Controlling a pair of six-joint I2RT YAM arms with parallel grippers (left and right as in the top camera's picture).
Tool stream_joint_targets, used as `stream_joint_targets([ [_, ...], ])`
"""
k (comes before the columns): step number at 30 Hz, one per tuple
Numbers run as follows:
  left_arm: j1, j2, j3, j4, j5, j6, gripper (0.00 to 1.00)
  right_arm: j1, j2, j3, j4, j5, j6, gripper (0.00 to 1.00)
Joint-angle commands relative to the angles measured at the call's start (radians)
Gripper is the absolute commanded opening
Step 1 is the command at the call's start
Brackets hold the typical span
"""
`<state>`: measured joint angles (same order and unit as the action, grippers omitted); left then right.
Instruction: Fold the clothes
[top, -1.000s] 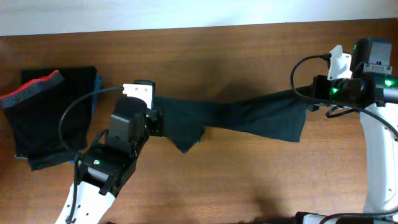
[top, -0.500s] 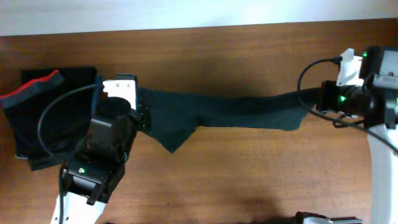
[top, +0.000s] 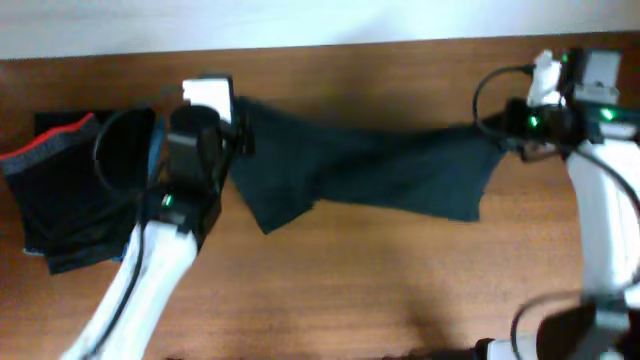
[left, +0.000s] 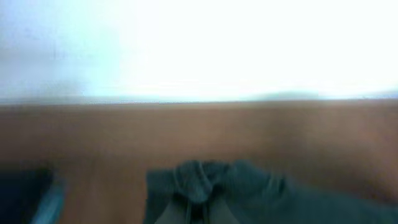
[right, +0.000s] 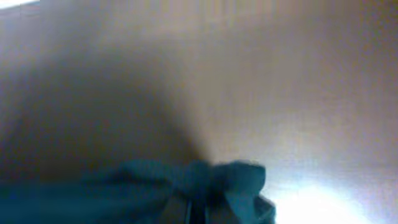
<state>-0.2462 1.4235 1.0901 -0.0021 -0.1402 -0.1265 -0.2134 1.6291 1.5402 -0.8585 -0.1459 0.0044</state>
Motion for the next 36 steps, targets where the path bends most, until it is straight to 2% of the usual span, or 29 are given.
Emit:
stream_joint_targets([
  [1, 0.103, 0.119, 0.153, 0.029, 0.144, -0.003, 0.0, -0.004, 0.025, 0.105, 0.024, -0.019, 0.015, 0.05],
  [3, 0.151, 0.147, 0.301, -0.101, 0.238, -0.004, 0.0, -0.004, 0.019, 0.212, -0.029, -0.012, 0.014, 0.05],
  [7, 0.161, 0.141, 0.409, -0.373, 0.28, -0.003, 0.0, -0.004, 0.019, 0.262, -0.209, 0.002, 0.014, 0.05],
  [8, 0.152, 0.135, 0.417, -0.525, 0.315, -0.003, 0.0, -0.004, 0.027, 0.253, -0.317, 0.005, 0.014, 0.05],
  [12, 0.135, 0.143, 0.415, -0.859, 0.33, -0.003, 0.0, -0.004, 0.045, 0.188, -0.533, 0.026, 0.013, 0.05],
  [15, 0.131, 0.179, 0.411, -1.044, 0.327, -0.003, 0.0, -0.004, 0.047, 0.087, -0.567, 0.032, 0.011, 0.06],
  [21, 0.131, 0.229, 0.369, -1.089, 0.327, -0.003, 0.0, -0.004, 0.047, -0.136, -0.478, 0.032, 0.011, 0.08],
  [23, 0.131, 0.24, 0.369, -1.096, 0.327, -0.003, 0.05, -0.004, 0.047, -0.173, -0.456, 0.032, 0.011, 0.09],
  [26, 0.131, 0.246, 0.369, -1.117, 0.327, -0.003, 0.08, -0.004, 0.047, -0.196, -0.442, 0.056, 0.011, 0.09],
  [31, 0.131, 0.246, 0.369, -1.12, 0.327, -0.003, 0.09, -0.004, 0.047, -0.196, -0.41, 0.065, 0.011, 0.09],
  [34, 0.131, 0.246, 0.369, -1.115, 0.302, -0.003, 0.15, -0.004, 0.047, -0.196, -0.365, 0.065, 0.011, 0.09],
  [36, 0.131, 0.246, 0.369, -1.093, 0.267, -0.003, 0.16, -0.004, 0.047, -0.196, -0.322, 0.065, 0.011, 0.09],
])
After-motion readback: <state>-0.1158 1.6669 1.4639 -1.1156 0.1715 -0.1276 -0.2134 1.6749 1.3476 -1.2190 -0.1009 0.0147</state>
